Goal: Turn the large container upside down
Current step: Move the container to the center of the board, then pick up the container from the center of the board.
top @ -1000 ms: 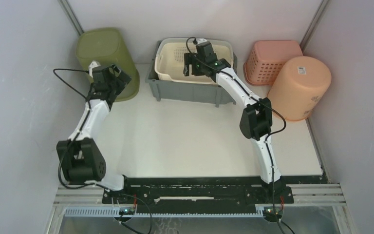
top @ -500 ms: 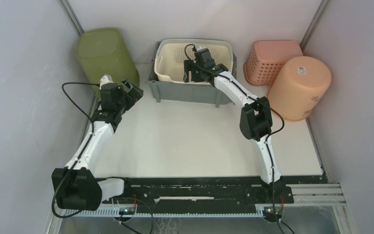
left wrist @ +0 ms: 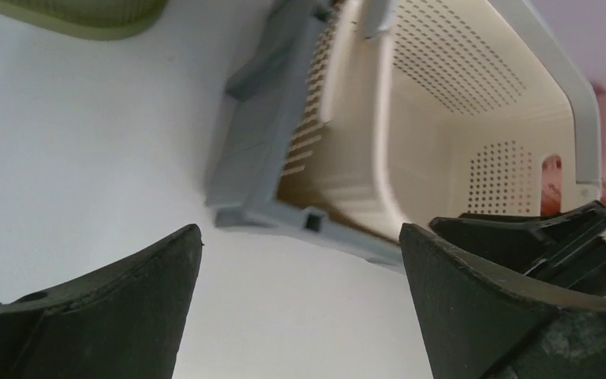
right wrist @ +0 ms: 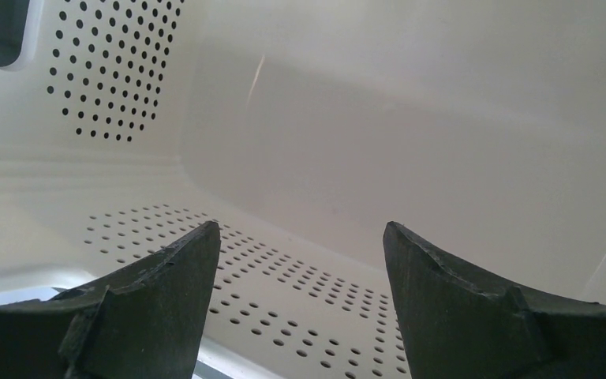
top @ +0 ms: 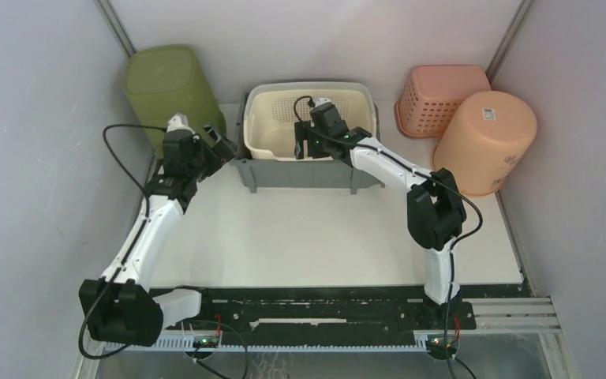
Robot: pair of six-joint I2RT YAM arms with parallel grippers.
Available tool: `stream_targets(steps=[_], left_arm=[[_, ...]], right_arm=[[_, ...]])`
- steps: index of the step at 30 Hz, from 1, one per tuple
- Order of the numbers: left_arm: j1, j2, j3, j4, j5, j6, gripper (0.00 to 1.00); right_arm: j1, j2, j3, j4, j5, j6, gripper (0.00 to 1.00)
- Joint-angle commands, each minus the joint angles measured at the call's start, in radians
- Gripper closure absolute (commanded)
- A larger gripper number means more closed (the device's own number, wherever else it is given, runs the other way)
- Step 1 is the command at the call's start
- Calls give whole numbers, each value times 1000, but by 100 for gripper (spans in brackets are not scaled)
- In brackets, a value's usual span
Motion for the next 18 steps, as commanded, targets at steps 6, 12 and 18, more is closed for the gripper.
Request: stream_targets(steps=[6,12,18], left_arm=[[-123,147,279,-145,-37,110,0],[-135,310,491,-256,-79,164,0],[-151,436,607,-299,-134,186,0]], right_arm=[[83,-214,-52,-180,94,-9,16],[-5,-357,-2,-208,92,-52,16],[-189,-336,44,-248,59,-69,20]])
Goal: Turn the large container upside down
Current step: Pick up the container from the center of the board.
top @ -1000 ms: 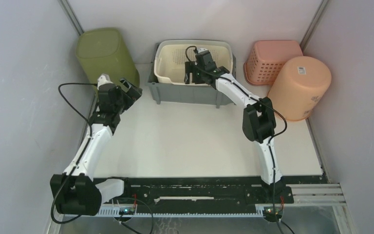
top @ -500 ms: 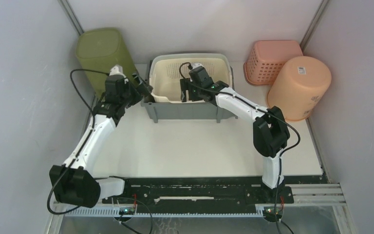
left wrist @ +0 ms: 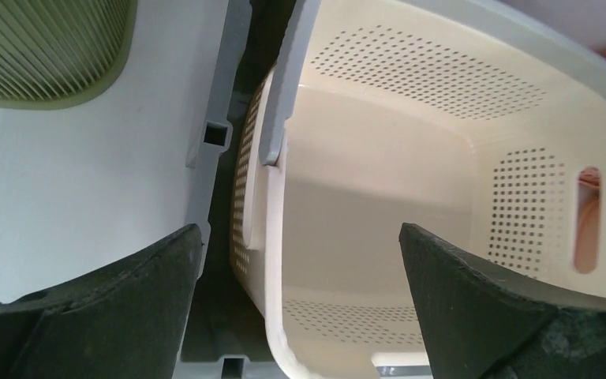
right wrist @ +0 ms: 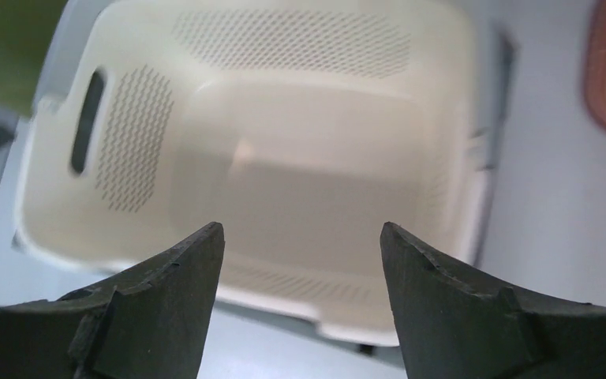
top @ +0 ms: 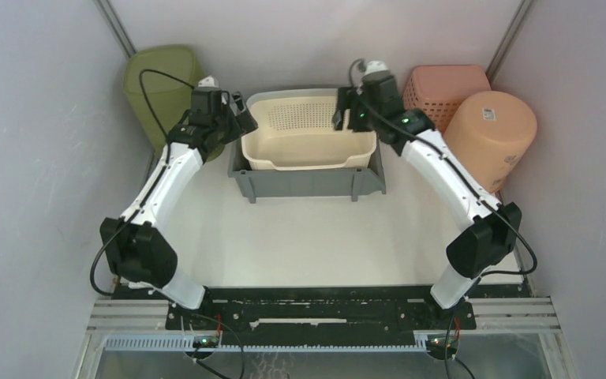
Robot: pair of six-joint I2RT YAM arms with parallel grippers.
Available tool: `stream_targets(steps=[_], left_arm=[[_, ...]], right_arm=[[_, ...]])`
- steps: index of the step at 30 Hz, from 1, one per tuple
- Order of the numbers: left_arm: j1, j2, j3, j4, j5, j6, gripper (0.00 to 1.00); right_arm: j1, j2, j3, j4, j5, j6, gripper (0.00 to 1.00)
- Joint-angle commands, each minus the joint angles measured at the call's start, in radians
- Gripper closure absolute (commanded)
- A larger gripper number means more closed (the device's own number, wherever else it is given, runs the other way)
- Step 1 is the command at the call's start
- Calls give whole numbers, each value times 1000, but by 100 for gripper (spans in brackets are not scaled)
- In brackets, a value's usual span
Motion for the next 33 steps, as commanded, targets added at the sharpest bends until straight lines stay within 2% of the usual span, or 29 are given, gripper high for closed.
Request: stream_targets(steps=[1,9,17,30,33], left_arm=[[-13,72,116,-52,-59,46,0],[-13,227,323,-140,-117,91,1],[-13,345,452,-193,-97,112,6],[-13,464,525,-227,-61,128,32],[-14,496,555,-233,-44,130,46]], right_arm=[[-134,24,60,-40,-2,-38,21],[-252,177,183,-62,-18,-74,25],[-266,292,221,-61,-59,-84,28],[-264,369,274,-80,-54,-92,42],[-263,391,297,-88,-57,-96,52]])
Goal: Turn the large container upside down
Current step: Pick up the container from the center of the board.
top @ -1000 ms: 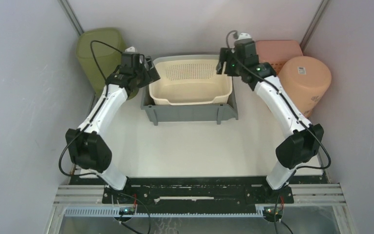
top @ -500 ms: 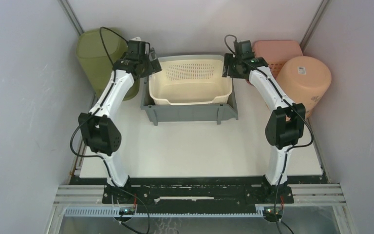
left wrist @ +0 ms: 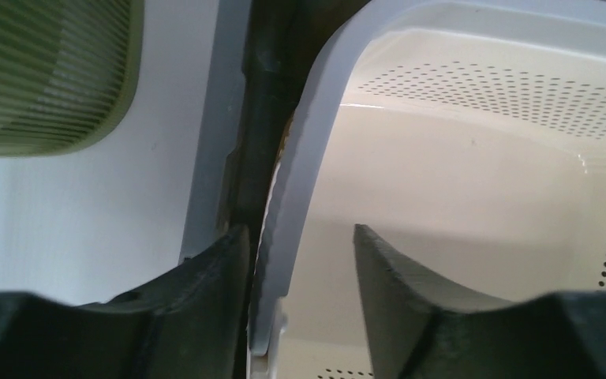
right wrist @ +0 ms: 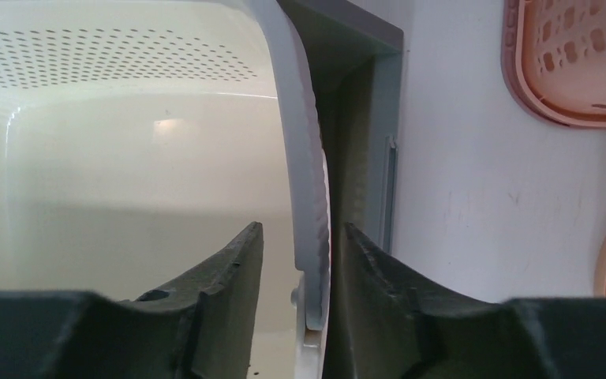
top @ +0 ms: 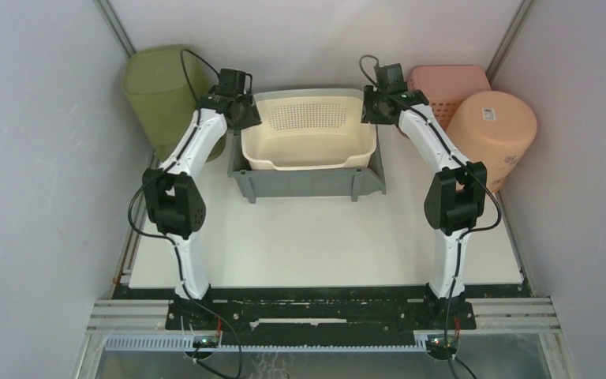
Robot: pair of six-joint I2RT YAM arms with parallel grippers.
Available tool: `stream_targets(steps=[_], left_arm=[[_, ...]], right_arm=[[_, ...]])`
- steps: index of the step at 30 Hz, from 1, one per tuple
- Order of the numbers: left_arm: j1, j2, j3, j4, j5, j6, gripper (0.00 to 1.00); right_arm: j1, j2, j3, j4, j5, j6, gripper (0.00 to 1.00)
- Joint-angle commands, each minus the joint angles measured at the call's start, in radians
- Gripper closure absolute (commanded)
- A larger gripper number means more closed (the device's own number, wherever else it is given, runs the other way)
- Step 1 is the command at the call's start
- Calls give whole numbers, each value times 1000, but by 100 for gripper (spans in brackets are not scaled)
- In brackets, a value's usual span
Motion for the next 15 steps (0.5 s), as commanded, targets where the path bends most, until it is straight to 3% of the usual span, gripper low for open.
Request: stream_targets(steps=[1,4,7,15], left_arm=[[-4,36,102,-5,36,28,51],[-4,44,135,5,57,32,66],[-4,22,145,33,80,31,72],[-4,-133,129,101,137,31,76]], right_arm=[[0,27,63,-1,-7,-24,57],[1,46,89,-7,-15,-26,77],[4,42,114,-3,-19,-22,98],[26,-60,161,9,-24,-14,100]])
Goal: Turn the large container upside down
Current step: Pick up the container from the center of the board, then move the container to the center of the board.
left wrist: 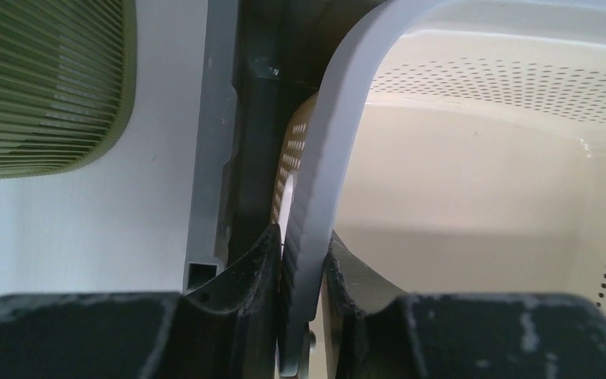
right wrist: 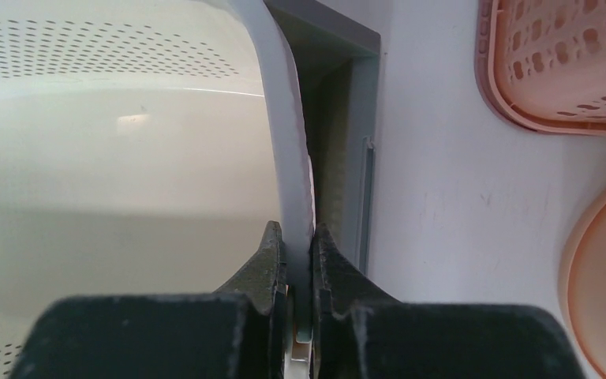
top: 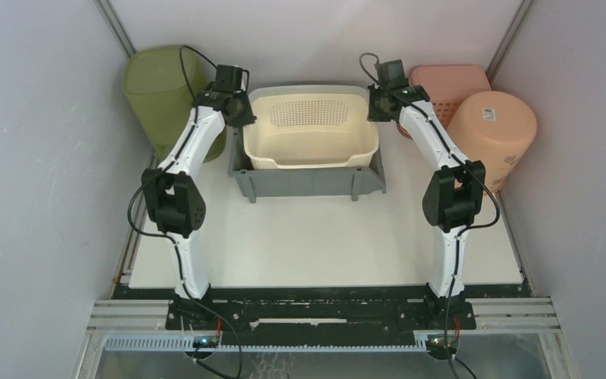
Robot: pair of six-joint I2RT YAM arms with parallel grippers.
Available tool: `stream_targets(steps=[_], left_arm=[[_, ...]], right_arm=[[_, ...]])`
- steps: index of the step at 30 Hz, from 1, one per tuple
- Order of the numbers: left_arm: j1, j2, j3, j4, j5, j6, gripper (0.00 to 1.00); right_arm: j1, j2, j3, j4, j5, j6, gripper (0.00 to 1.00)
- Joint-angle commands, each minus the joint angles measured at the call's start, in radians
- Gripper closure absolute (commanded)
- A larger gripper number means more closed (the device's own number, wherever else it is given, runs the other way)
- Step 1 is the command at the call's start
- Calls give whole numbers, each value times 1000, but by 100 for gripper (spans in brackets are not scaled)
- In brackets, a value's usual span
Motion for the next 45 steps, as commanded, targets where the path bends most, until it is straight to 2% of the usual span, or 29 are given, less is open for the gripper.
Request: stream_targets(steps=[1,12,16,25,34,40,45], left_arm=[[-15,-195,58,136,93,-22,76],[-16,-412,56,131,189,-51,76],[-19,-504,3,119,239,-69,76],[-53,-727,-171,127,297,-106,76],[-157,-928,-445,93,332,-158,73],[-268,-1030,-634,84,304,-191,73],[-327,-1146,-769,85,269,-226,73]], right_arm=[[35,-128,70,74,-38,30,100],[110,-369,40,80,-49,38,100],[152,-458,22,34,-37,36,100],[303,-683,-147,8,43,54,100],[535,-866,-389,-53,159,161,100],[721,-907,-553,-75,249,265,100],[885,-921,-607,-102,333,355,100]])
